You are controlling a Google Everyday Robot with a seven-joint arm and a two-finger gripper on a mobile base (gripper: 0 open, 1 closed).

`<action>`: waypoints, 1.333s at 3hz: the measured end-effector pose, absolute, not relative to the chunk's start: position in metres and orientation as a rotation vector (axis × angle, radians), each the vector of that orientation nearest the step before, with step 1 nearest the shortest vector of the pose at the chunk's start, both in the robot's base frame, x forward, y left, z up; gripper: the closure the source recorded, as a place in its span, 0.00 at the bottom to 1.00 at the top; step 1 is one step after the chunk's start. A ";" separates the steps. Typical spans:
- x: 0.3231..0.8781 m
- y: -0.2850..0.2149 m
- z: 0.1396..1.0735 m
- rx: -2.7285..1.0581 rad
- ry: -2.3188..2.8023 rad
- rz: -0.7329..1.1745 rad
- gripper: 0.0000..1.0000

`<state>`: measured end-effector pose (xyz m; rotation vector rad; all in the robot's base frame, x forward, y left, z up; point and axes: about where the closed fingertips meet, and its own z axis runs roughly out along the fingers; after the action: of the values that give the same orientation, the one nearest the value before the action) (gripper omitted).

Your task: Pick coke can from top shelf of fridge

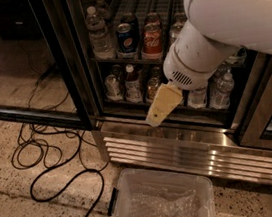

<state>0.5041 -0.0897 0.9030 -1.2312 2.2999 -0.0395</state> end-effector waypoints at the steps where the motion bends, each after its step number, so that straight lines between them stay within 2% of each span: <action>1: 0.511 -0.056 0.879 -1.157 2.244 0.050 0.00; 2: 0.541 -0.022 0.867 -0.954 2.186 0.145 0.00; 4: 0.541 -0.014 0.864 -0.932 2.174 0.167 0.00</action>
Offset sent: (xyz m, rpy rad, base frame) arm 0.0869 0.1073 -0.0322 0.4721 -0.2816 -0.1840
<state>0.5413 -0.0137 0.8639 -0.9324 2.1738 0.1670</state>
